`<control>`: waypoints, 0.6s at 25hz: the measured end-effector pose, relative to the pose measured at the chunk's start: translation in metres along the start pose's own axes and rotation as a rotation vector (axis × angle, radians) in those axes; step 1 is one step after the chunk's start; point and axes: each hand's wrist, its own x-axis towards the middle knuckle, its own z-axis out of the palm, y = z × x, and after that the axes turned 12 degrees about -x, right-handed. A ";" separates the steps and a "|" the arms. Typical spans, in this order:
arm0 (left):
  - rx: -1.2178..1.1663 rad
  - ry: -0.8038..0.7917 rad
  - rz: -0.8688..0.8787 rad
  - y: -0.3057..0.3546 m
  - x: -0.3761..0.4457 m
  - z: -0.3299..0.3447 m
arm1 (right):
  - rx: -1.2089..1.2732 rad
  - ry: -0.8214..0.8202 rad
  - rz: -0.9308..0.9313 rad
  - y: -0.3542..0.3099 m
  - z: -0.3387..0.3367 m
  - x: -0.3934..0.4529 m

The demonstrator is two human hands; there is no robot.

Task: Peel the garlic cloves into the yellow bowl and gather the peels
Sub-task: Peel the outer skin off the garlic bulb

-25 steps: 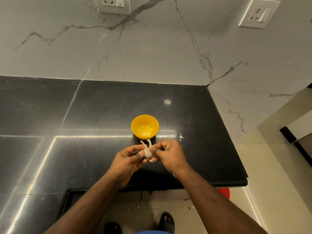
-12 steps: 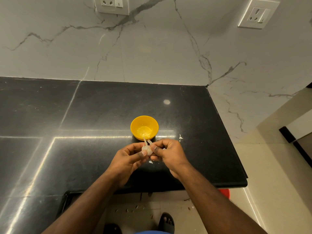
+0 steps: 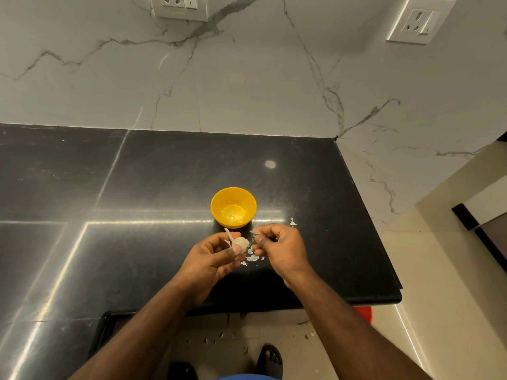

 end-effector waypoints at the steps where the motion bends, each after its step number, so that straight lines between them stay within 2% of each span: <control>1: -0.026 -0.004 -0.011 0.000 0.001 -0.002 | -0.093 0.023 -0.023 0.001 -0.004 0.002; 4: -0.064 -0.009 -0.031 0.001 0.003 -0.004 | -0.417 -0.011 -0.120 -0.002 -0.017 0.004; 6: -0.065 -0.021 -0.028 0.003 0.004 -0.003 | -0.505 0.030 -0.232 -0.005 -0.020 0.004; 7: -0.060 -0.034 -0.023 0.003 0.003 -0.003 | -0.467 0.028 -0.273 -0.008 -0.020 0.002; 9: -0.051 -0.066 -0.010 0.003 0.004 -0.003 | -0.327 -0.130 -0.278 -0.015 -0.016 -0.004; 11: -0.056 -0.070 -0.008 0.003 0.006 -0.003 | -0.300 -0.254 -0.263 -0.014 -0.007 -0.008; 15: 0.001 -0.023 0.015 -0.002 0.007 -0.007 | -0.159 -0.147 -0.124 -0.006 0.001 -0.004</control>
